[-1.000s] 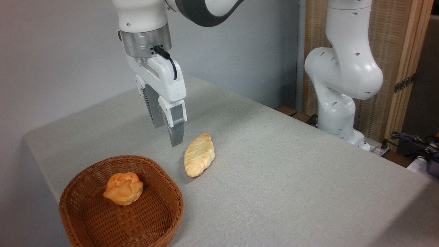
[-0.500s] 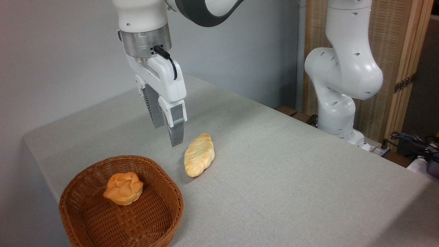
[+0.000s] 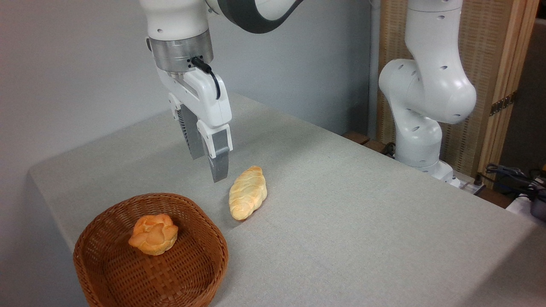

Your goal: Put bread into the basket

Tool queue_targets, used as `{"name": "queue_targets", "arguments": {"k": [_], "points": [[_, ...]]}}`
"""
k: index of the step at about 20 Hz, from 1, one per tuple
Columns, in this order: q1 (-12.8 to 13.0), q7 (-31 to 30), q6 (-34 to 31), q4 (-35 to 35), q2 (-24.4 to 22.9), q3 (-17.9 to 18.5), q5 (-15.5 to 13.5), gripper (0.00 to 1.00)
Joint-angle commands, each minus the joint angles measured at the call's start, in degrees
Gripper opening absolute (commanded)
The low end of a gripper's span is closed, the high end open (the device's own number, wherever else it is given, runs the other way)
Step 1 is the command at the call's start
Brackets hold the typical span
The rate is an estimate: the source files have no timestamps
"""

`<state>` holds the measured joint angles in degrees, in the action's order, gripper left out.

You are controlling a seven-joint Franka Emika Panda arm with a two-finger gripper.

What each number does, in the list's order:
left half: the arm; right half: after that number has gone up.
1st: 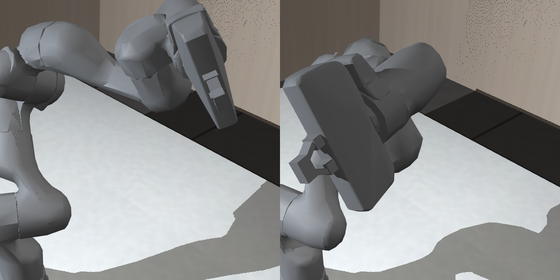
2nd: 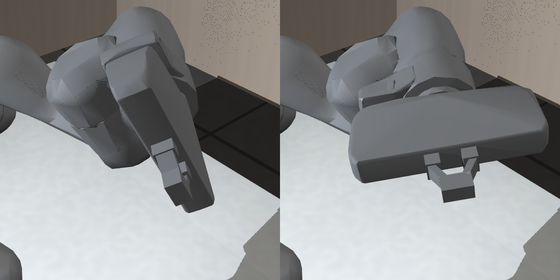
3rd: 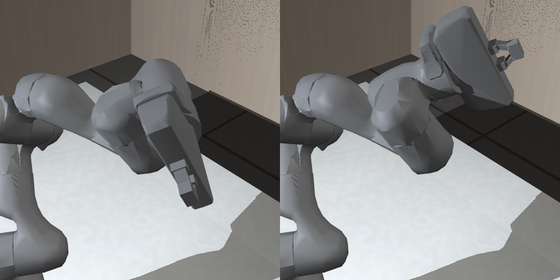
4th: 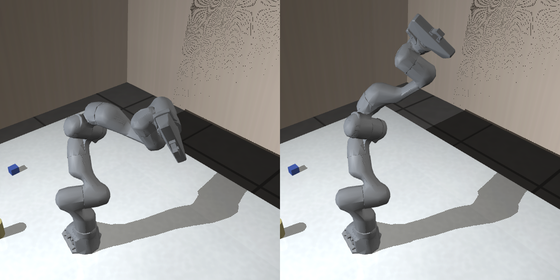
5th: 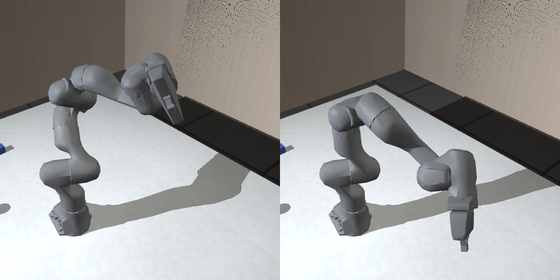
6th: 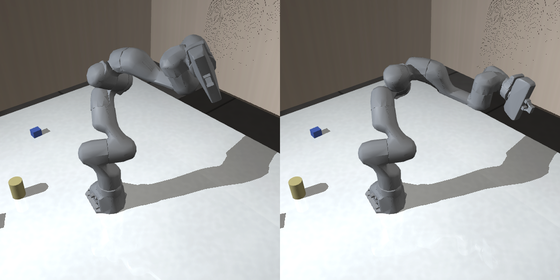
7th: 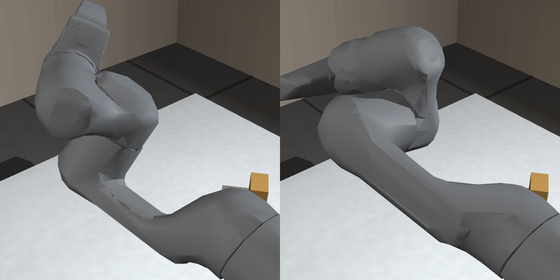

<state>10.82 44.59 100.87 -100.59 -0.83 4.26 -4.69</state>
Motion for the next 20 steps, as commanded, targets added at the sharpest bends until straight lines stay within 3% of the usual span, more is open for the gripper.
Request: {"name": "queue_targets", "arguments": {"k": [1, 10, 20], "points": [[0.34, -0.65, -1.46, 0.39, -0.32, 0.39, -0.85, 1.00], [0.70, -0.91, -4.89, 0.13, -0.32, -0.13, -0.76, 1.00], [1.40, -11.71, -4.10, -10.49, -0.93, -0.31, -1.02, 1.00]]}}
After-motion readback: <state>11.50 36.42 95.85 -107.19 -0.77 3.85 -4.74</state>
